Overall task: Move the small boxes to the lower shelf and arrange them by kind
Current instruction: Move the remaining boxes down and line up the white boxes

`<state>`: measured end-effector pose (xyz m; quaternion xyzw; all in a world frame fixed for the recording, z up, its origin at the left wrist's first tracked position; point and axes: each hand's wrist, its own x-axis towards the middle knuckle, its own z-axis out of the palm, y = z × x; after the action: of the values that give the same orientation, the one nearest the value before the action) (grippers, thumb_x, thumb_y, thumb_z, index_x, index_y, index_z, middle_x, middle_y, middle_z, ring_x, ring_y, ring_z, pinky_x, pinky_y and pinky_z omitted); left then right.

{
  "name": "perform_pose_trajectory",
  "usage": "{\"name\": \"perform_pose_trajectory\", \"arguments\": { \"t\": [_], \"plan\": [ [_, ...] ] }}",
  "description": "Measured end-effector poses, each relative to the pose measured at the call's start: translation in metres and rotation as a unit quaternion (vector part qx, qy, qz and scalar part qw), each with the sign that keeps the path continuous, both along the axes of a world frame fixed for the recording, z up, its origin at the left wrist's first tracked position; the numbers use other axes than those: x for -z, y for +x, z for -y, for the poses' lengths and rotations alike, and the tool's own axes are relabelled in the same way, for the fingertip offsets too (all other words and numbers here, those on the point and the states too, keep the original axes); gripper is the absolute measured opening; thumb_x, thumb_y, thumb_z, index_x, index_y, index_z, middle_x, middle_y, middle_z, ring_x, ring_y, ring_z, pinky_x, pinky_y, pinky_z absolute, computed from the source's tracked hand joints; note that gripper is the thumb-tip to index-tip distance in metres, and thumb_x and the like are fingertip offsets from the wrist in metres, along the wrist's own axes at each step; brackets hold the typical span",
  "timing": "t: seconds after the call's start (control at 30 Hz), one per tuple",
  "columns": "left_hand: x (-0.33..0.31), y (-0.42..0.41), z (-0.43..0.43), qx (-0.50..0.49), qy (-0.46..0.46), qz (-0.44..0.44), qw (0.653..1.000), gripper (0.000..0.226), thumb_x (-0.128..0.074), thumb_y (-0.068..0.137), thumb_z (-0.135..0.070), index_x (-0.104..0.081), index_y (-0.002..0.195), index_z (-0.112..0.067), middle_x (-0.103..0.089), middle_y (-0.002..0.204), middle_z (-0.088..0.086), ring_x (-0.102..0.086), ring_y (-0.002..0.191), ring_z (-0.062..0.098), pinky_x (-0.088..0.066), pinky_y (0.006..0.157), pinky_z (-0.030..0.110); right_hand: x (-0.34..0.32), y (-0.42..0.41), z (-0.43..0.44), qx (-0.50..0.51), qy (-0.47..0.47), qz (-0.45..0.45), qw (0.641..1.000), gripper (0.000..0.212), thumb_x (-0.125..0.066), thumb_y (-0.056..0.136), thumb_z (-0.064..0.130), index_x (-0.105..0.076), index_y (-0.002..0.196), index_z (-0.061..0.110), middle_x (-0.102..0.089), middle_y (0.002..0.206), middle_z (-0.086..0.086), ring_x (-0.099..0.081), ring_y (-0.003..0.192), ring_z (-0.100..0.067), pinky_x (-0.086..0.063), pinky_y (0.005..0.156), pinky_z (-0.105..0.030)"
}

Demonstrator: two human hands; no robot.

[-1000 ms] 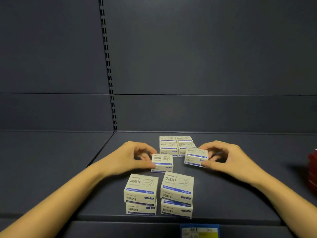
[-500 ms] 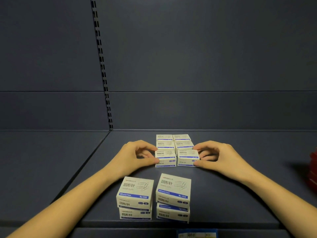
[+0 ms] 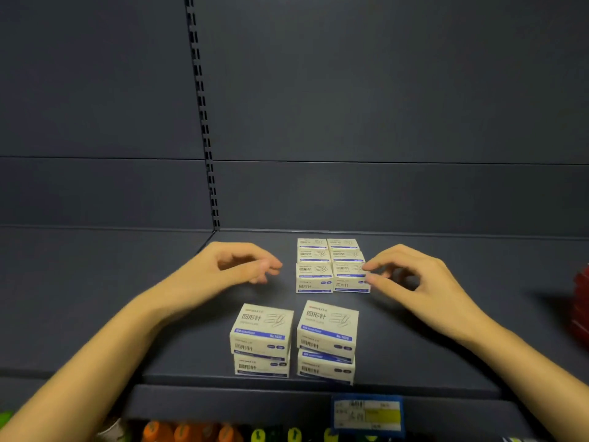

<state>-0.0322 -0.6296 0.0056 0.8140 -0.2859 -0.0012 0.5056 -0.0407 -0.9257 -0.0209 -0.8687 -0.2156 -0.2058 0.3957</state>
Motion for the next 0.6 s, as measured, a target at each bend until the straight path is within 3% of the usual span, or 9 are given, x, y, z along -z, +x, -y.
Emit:
{"name": "perform_pose_trajectory", "arguments": {
  "t": [0.13, 0.23, 0.33, 0.43, 0.6],
  "plan": [
    [-0.01, -0.024, -0.025, 0.071, 0.063, 0.003, 0.995, 0.052, -0.069, 0.065, -0.06, -0.068, 0.103, -0.024, -0.066, 0.097, 0.002, -0.062, 0.092, 0.018, -0.049, 0.089, 0.028, -0.014, -0.028, -0.015, -0.069, 0.002, -0.016, 0.997, 0.029, -0.059, 0.077, 0.057, -0.069, 0.092, 0.035, -0.064, 0.091, 0.021, -0.059, 0.085, -0.005, -0.045, 0.073, -0.013],
    [-0.011, -0.034, -0.029, 0.084, 0.111, 0.016, 0.99, 0.05, -0.076, 0.062, -0.052, -0.066, 0.106, -0.03, -0.065, 0.102, -0.004, -0.06, 0.096, 0.014, -0.047, 0.09, 0.03, -0.02, -0.042, -0.023, -0.078, -0.09, -0.044, 0.992, 0.048, -0.058, 0.061, 0.072, -0.061, 0.101, 0.045, -0.061, 0.099, 0.026, -0.057, 0.093, -0.005, -0.047, 0.079, -0.022],
    [-0.01, -0.036, -0.029, 0.074, 0.14, 0.027, 0.987, 0.042, -0.078, 0.063, -0.042, -0.065, 0.103, -0.034, -0.066, 0.103, -0.006, -0.06, 0.097, 0.016, -0.047, 0.087, 0.027, -0.022, -0.05, -0.027, -0.055, -0.163, -0.045, 0.984, 0.063, -0.054, 0.05, 0.084, -0.054, 0.103, 0.05, -0.055, 0.105, 0.034, -0.053, 0.097, 0.002, -0.044, 0.08, -0.021],
    [-0.008, -0.035, -0.028, 0.068, 0.162, 0.034, 0.984, 0.037, -0.077, 0.066, -0.041, -0.066, 0.101, -0.035, -0.067, 0.102, -0.008, -0.06, 0.098, 0.016, -0.048, 0.086, 0.025, -0.021, -0.053, -0.03, -0.028, -0.204, -0.024, 0.978, 0.06, -0.051, 0.05, 0.086, -0.054, 0.095, 0.046, -0.053, 0.101, 0.033, -0.051, 0.094, 0.004, -0.039, 0.07, -0.015],
    [-0.013, -0.033, -0.021, 0.047, 0.141, 0.077, 0.986, 0.035, -0.075, 0.067, -0.044, -0.068, 0.099, -0.032, -0.068, 0.098, -0.006, -0.061, 0.091, 0.015, -0.048, 0.081, 0.021, -0.016, -0.053, -0.026, -0.021, -0.158, -0.028, 0.987, 0.045, -0.056, 0.058, 0.075, -0.058, 0.087, 0.041, -0.054, 0.091, 0.032, -0.054, 0.082, -0.002, -0.039, 0.062, -0.017]
  ]
}}
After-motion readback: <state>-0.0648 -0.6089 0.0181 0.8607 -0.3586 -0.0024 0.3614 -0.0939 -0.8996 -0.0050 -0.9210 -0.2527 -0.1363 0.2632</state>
